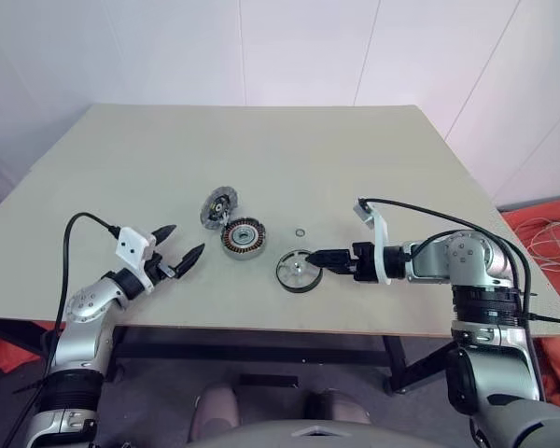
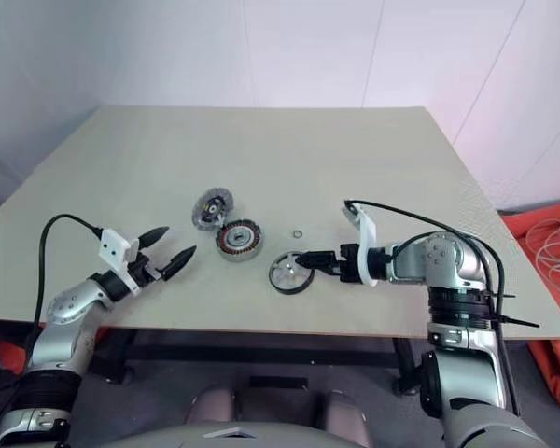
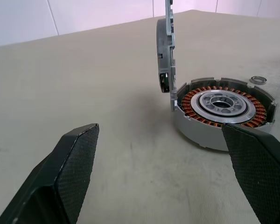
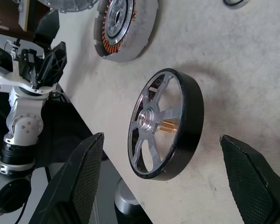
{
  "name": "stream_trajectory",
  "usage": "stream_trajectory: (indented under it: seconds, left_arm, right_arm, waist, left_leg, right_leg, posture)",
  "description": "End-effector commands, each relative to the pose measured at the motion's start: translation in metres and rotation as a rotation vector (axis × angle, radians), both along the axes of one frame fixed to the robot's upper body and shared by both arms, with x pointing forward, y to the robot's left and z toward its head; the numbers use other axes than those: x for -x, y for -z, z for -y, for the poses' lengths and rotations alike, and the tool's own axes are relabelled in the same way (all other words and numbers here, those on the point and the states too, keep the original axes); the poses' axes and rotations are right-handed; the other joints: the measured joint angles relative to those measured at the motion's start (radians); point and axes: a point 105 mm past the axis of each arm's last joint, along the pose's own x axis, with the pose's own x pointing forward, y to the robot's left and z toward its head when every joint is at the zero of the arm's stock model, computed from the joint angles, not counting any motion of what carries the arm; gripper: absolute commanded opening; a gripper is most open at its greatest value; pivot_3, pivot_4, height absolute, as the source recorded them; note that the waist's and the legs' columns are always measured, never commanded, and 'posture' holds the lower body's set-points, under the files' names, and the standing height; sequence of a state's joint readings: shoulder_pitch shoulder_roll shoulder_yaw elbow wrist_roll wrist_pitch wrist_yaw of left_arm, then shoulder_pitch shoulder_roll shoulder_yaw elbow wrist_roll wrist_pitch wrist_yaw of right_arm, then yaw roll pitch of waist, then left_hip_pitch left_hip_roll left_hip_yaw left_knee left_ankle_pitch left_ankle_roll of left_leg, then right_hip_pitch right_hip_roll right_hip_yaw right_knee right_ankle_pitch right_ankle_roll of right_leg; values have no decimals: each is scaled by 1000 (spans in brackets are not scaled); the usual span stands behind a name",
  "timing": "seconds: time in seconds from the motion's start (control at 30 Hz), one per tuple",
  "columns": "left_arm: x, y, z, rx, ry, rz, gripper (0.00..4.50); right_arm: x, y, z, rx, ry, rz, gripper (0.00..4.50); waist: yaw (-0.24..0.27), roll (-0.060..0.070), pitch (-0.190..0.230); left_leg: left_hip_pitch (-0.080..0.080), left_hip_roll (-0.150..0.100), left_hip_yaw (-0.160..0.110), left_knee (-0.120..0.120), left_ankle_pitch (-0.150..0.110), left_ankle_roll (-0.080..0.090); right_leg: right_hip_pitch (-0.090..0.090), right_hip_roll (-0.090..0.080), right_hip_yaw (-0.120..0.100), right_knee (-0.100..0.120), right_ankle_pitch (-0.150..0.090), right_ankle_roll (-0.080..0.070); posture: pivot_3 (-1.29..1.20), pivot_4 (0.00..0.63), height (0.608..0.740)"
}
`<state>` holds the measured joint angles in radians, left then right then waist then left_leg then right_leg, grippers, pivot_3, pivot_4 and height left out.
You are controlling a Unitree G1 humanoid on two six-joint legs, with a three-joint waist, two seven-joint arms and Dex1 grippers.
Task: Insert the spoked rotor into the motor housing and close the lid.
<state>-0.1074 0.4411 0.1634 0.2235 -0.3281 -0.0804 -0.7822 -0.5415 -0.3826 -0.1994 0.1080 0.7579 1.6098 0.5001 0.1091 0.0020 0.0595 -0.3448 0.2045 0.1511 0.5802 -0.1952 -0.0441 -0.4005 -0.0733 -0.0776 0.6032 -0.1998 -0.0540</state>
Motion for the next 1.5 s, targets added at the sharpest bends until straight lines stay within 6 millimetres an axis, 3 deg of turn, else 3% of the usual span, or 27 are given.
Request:
stream_trajectory:
  seconds: [0.03, 0.13, 0.47, 0.5, 0.67, 0.9, 1.27, 1.5]
  left_arm:
    - [-4, -12, 0, -7, 7, 53, 4491]
    - [-5, -11, 0, -8, 7, 54, 4500]
    - [-6, -9, 4, -9, 7, 57, 4500]
    - [-6, -9, 5, -8, 7, 57, 4500]
    - [-6, -12, 9, -7, 12, 60, 4500]
    - [-6, -15, 11, -10, 12, 61, 4500]
    - [-8, -20, 14, -16, 15, 61, 4500]
    - [-9, -22, 14, -20, 17, 61, 4500]
  right_arm:
    - [0, 0, -4, -19, 1, -6, 4500]
    - [-1, 0, -7, -41, 15, -14, 3914]
    - [-14, -14, 1, -174, 112, -26, 367]
    - [-16, -16, 4, -189, 129, -25, 292]
    - [-32, -28, 24, -289, 259, -31, 293]
    - [-60, -36, 80, -424, 574, -10, 293]
    - [-50, -2, 86, -275, 617, -29, 293]
    - [-47, 0, 86, -253, 605, -40, 2745]
  waist:
    - [0, 0, 0]
    - [-1, 0, 0]
    - [0, 0, 0]
    - [0, 0, 0]
    - [0, 0, 0]
    - [3, 0, 0]
    - [6, 2, 1]
    - [15, 3, 0]
  left_leg:
    - [0, 0, 0, 0, 0, 0]
    - [0, 0, 0, 0, 1, -2]
    - [0, 0, 0, -1, 2, -3]
    - [0, 0, 0, -1, 2, -3]
    - [0, 0, 0, -1, 2, -3]
    - [0, 0, 0, -1, 2, -4]
    - [-1, 0, 1, -1, 2, -3]
    - [0, 0, 2, -1, 2, -3]
  right_leg:
    - [0, 0, 0, 0, 0, 0]
    - [0, 0, 0, 0, 0, 0]
    - [0, 0, 0, 0, 0, 0]
    - [0, 0, 0, 0, 0, 0]
    - [0, 0, 0, 0, 0, 0]
    - [-1, 0, 0, 0, 0, 0]
    - [-2, 0, 0, 1, 0, 0]
    - [-2, 0, 0, 1, 0, 0]
  posture:
    - [0, 0, 740]
    - [0, 0, 740]
    - [0, 0, 740]
    - [0, 0, 740]
    - [0, 0, 740]
    - [0, 0, 740]
    - [0, 0, 740]
    - [0, 0, 740]
